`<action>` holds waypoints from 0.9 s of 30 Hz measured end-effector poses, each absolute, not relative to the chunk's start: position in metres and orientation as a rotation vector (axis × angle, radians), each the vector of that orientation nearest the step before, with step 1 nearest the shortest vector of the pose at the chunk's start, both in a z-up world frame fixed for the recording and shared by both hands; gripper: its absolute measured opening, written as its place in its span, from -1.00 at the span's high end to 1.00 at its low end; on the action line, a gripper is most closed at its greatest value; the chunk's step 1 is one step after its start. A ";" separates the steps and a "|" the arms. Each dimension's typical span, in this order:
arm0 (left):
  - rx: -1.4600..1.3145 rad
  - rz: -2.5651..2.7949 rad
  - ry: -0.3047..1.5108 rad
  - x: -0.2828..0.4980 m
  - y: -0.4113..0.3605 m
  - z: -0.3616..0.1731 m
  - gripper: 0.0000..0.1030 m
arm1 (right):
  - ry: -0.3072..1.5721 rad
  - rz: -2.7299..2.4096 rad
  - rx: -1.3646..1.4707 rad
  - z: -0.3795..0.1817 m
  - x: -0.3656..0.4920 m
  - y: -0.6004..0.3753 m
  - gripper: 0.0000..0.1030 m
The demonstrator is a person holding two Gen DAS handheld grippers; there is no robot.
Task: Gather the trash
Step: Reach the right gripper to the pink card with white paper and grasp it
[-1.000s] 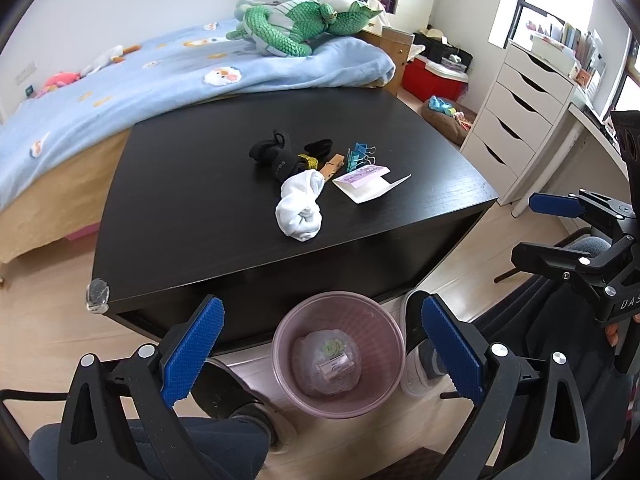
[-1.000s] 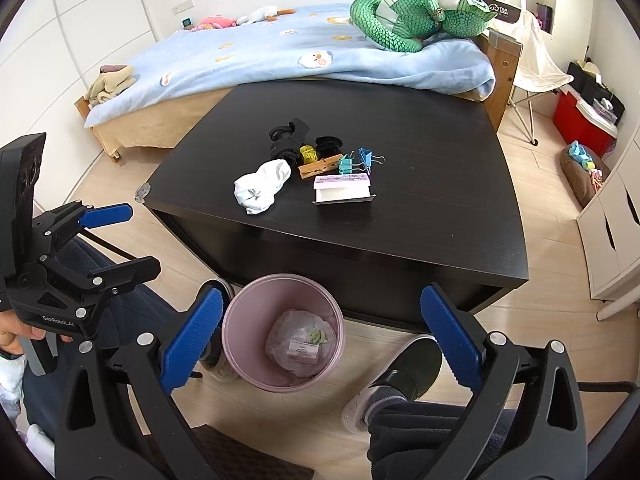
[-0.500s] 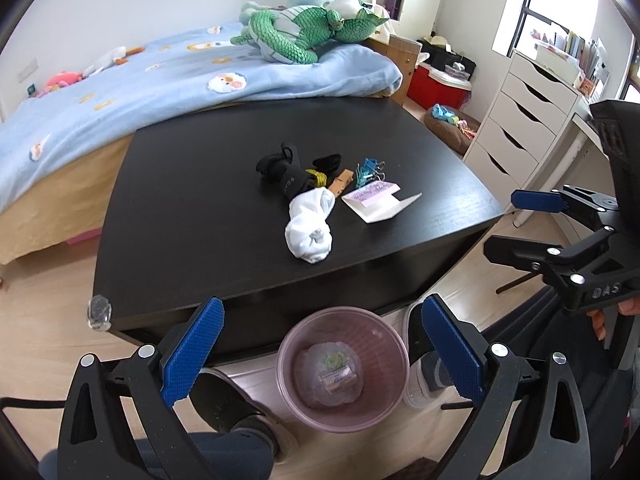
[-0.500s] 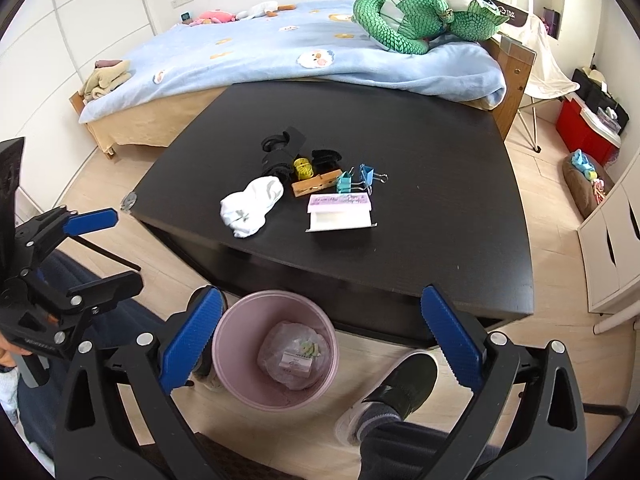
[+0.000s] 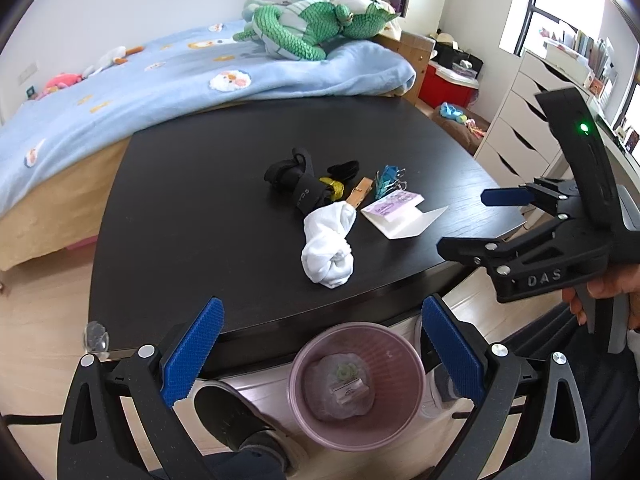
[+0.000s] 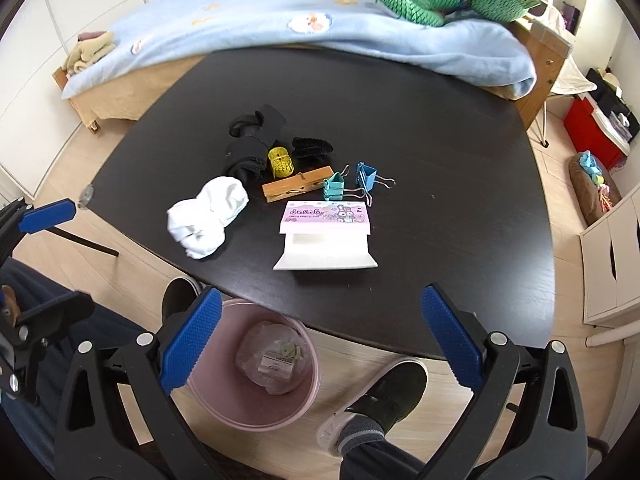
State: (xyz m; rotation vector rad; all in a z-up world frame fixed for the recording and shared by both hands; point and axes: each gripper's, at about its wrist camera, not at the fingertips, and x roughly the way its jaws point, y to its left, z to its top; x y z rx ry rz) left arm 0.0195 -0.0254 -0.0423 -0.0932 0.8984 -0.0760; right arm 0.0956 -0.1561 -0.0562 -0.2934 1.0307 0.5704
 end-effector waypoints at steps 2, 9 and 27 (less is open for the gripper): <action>-0.096 -0.074 0.907 0.021 -0.024 -0.047 -0.85 | 1.041 0.572 -0.306 -0.062 0.101 -0.152 -0.91; -0.116 -0.071 0.918 0.021 -0.019 -0.056 -0.85 | 1.074 0.580 -0.344 -0.081 0.115 -0.143 -0.90; -0.143 -0.073 0.925 0.022 -0.012 -0.061 -0.85 | 1.062 0.571 -0.380 -0.089 0.120 -0.137 -0.23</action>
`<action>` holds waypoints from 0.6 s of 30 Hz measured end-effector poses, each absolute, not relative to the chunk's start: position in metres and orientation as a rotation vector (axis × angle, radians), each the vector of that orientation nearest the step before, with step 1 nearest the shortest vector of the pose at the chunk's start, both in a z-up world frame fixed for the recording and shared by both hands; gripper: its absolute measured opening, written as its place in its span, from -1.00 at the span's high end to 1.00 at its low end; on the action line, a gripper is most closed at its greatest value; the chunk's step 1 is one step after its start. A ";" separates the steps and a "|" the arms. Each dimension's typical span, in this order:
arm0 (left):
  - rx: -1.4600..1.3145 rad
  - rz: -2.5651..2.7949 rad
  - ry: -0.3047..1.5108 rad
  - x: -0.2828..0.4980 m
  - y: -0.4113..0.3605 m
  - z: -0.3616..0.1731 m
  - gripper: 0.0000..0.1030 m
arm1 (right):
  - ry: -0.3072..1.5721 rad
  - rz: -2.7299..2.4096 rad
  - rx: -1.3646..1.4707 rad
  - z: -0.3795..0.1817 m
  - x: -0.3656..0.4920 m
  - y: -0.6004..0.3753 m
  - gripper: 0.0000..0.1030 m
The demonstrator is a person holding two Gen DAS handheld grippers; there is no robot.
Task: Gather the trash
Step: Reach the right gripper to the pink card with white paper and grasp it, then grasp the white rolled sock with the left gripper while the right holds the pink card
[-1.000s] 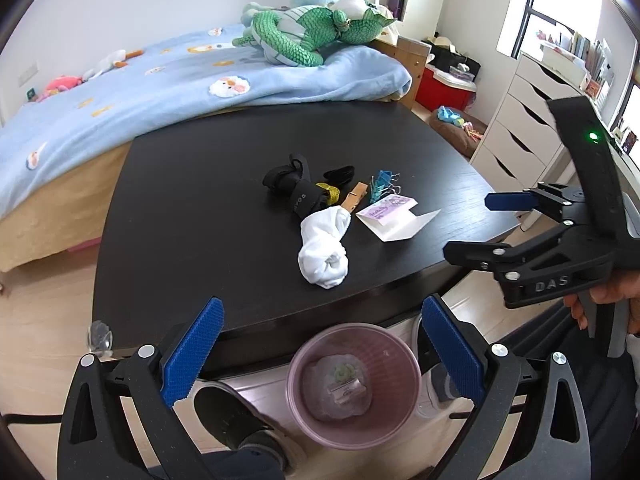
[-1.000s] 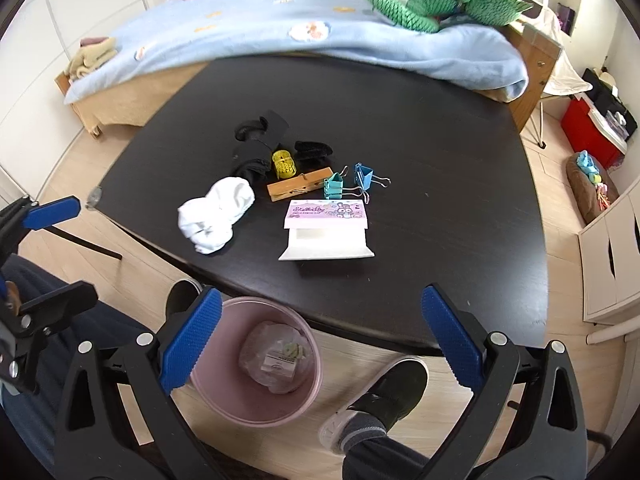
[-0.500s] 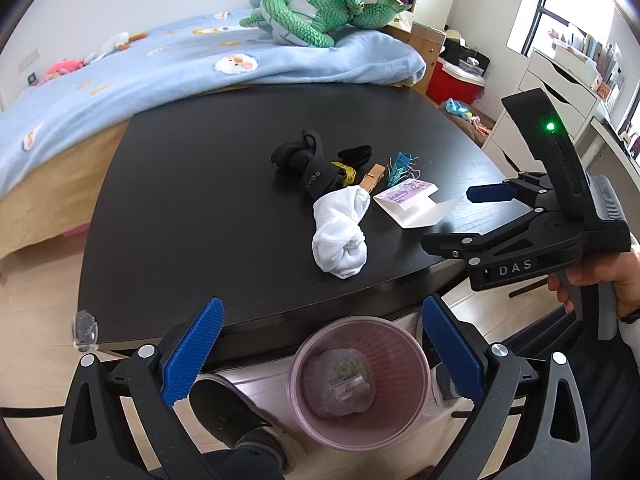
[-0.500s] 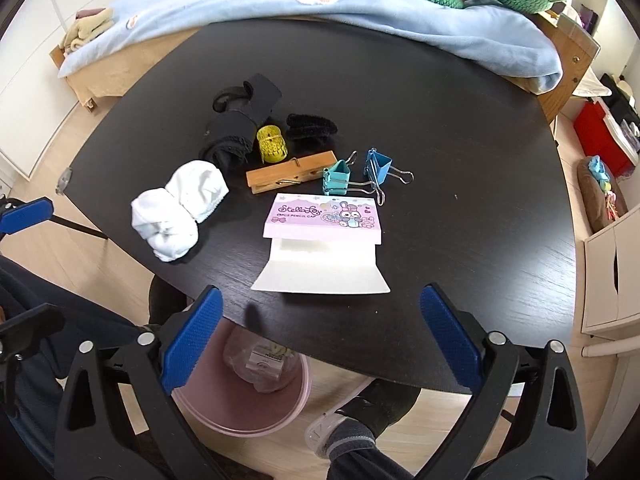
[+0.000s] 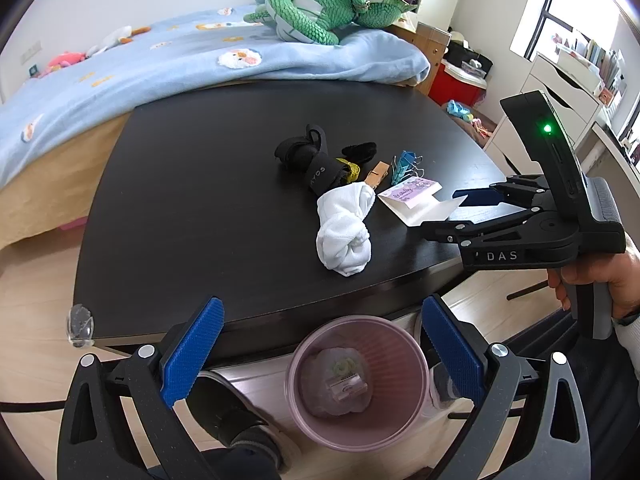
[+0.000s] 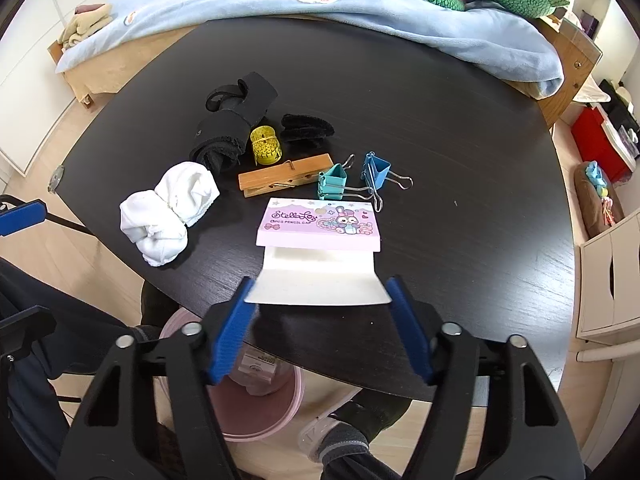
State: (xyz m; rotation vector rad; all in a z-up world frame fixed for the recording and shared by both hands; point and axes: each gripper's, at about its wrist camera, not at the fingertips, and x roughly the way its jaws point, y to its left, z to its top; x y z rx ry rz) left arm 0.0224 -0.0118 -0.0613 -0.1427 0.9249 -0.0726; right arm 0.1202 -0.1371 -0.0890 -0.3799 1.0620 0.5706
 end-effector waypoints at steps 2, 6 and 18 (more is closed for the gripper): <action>-0.143 -0.073 0.927 0.023 -0.012 -0.062 -0.85 | 1.058 0.572 -0.380 -0.088 0.119 -0.137 -0.23; -0.141 -0.073 0.927 0.023 -0.013 -0.062 -0.85 | 1.048 0.577 -0.372 -0.086 0.118 -0.139 -0.23; -0.122 -0.089 0.918 0.032 -0.021 -0.053 -0.85 | 1.006 0.586 -0.325 -0.064 0.106 -0.151 -0.23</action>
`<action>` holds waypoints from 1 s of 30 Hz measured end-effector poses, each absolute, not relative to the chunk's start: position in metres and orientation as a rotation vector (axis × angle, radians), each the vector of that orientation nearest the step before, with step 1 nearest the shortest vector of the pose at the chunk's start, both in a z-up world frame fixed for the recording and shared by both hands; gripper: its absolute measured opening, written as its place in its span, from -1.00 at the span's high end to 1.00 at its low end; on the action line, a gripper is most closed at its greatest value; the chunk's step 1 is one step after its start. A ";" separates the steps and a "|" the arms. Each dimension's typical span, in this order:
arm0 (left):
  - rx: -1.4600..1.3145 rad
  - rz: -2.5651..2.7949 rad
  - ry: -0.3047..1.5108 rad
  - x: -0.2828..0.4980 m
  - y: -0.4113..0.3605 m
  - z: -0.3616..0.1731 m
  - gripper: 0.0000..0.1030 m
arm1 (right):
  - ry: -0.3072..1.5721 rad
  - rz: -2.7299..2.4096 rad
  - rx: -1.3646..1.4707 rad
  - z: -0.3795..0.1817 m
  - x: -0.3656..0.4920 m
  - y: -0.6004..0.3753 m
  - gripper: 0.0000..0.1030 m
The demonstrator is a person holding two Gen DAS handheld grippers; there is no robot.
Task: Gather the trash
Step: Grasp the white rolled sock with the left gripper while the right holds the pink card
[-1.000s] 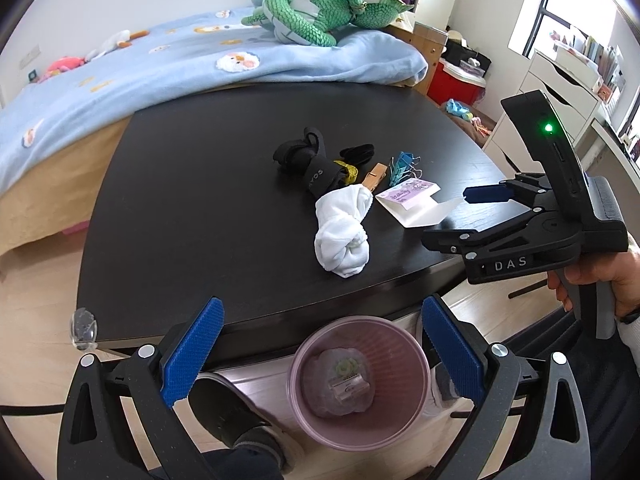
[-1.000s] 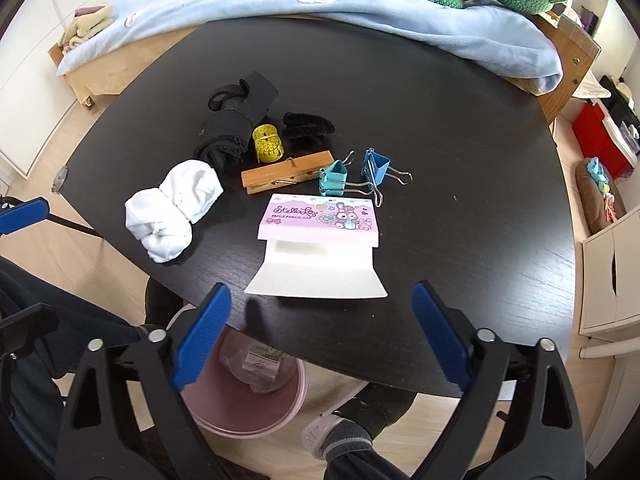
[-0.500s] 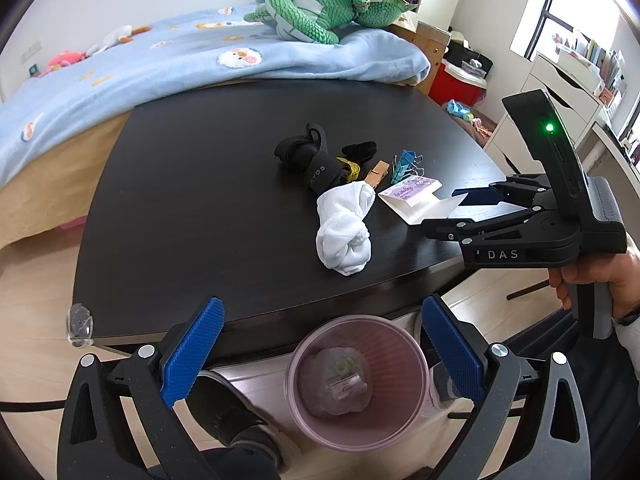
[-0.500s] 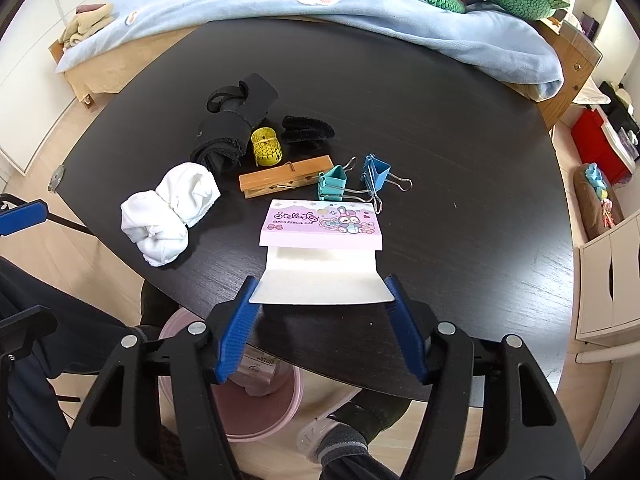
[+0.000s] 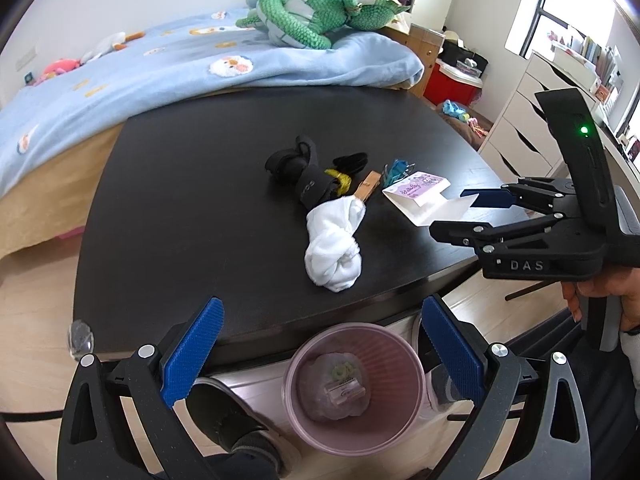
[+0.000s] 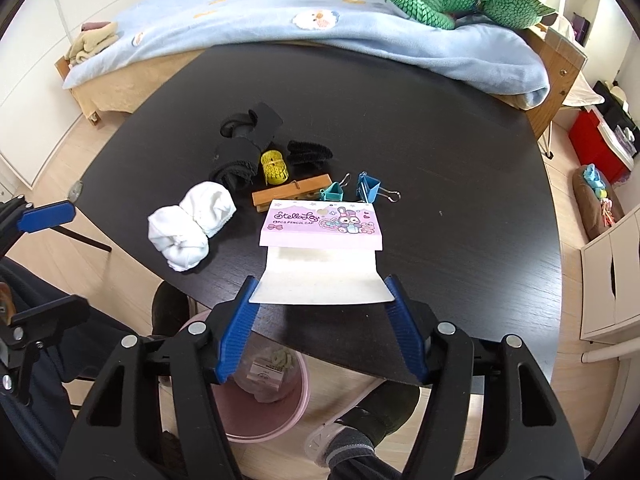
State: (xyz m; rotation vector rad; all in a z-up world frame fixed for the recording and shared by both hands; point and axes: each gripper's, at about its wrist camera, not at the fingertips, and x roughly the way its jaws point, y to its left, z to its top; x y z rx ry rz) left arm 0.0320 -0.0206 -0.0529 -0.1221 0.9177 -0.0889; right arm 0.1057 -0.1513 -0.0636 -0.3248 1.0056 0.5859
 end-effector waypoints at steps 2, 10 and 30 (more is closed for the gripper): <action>-0.105 -0.092 0.918 0.036 -0.024 -0.050 -0.85 | 1.000 0.587 -0.316 -0.059 0.105 -0.153 -0.23; -0.076 -0.100 0.937 0.064 -0.028 -0.043 -0.85 | 0.991 0.571 -0.284 -0.048 0.107 -0.162 -0.23; -0.060 -0.093 1.117 0.120 -0.033 -0.087 -0.40 | 0.989 0.561 -0.238 -0.043 0.111 -0.175 -0.23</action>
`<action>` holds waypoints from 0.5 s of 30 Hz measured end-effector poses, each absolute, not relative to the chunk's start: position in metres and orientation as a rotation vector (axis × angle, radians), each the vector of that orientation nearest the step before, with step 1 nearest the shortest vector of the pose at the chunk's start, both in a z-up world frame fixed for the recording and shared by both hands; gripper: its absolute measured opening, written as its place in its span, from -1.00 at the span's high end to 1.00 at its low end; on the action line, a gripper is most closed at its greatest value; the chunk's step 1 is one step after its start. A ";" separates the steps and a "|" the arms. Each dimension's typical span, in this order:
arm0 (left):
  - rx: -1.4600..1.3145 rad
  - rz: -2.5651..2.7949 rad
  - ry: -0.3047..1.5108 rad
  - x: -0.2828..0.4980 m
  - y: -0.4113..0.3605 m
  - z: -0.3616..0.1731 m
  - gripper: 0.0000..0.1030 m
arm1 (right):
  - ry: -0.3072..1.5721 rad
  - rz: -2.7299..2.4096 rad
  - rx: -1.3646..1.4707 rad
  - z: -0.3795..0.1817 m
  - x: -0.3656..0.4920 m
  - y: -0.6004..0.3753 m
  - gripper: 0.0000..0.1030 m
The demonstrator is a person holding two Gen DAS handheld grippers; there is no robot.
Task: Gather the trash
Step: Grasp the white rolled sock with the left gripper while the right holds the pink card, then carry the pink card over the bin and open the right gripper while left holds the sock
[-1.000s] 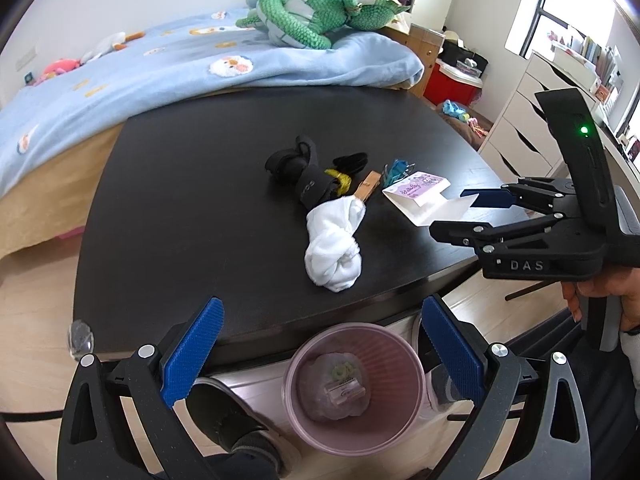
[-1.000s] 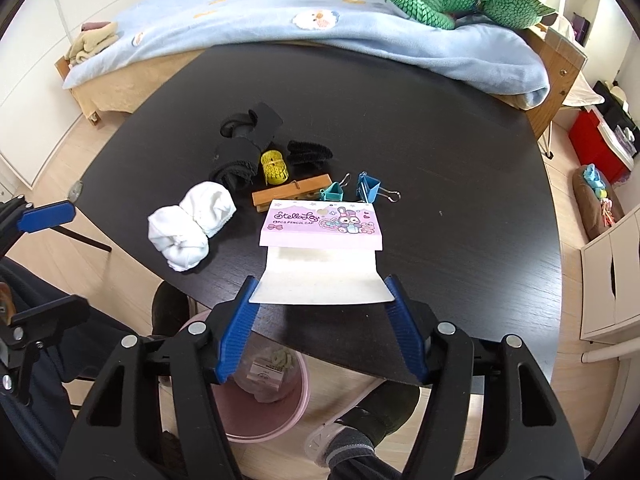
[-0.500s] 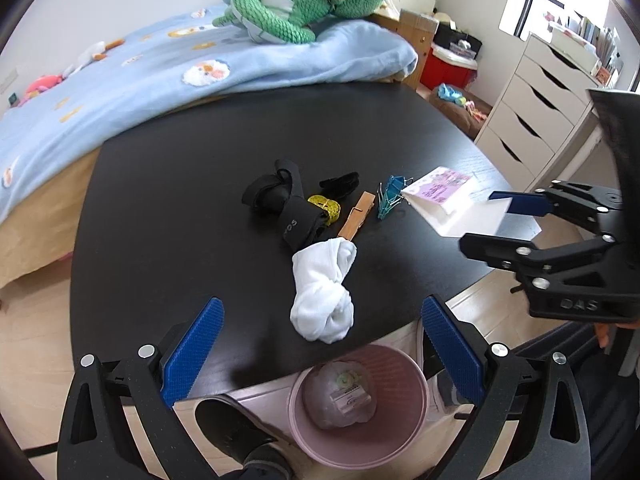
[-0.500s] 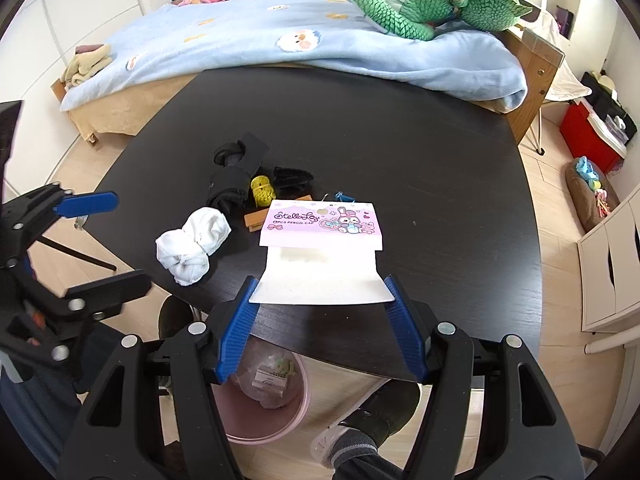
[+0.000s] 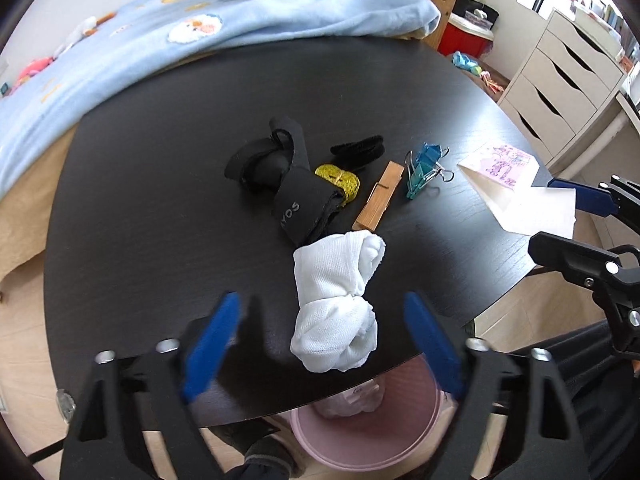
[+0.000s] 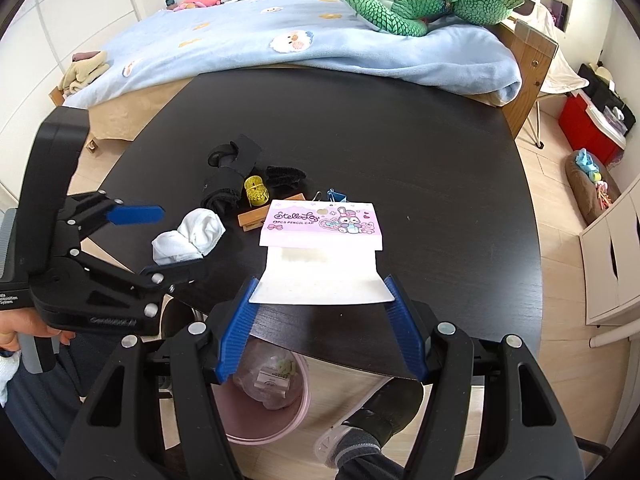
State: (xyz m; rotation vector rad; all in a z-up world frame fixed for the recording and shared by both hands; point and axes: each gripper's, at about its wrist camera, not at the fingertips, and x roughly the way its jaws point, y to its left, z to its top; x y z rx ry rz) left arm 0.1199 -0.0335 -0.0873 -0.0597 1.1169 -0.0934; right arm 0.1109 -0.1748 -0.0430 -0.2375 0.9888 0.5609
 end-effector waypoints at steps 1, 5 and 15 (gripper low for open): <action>-0.060 -0.093 1.119 0.120 -0.033 -0.088 -0.36 | 0.990 0.561 -0.237 -0.043 0.111 -0.175 -0.23; -0.059 -0.103 1.121 0.119 -0.033 -0.090 0.22 | 0.991 0.563 -0.239 -0.044 0.111 -0.174 -0.23; -0.021 -0.106 1.055 0.098 -0.033 -0.074 0.38 | 0.984 0.565 -0.237 -0.042 0.107 -0.173 -0.23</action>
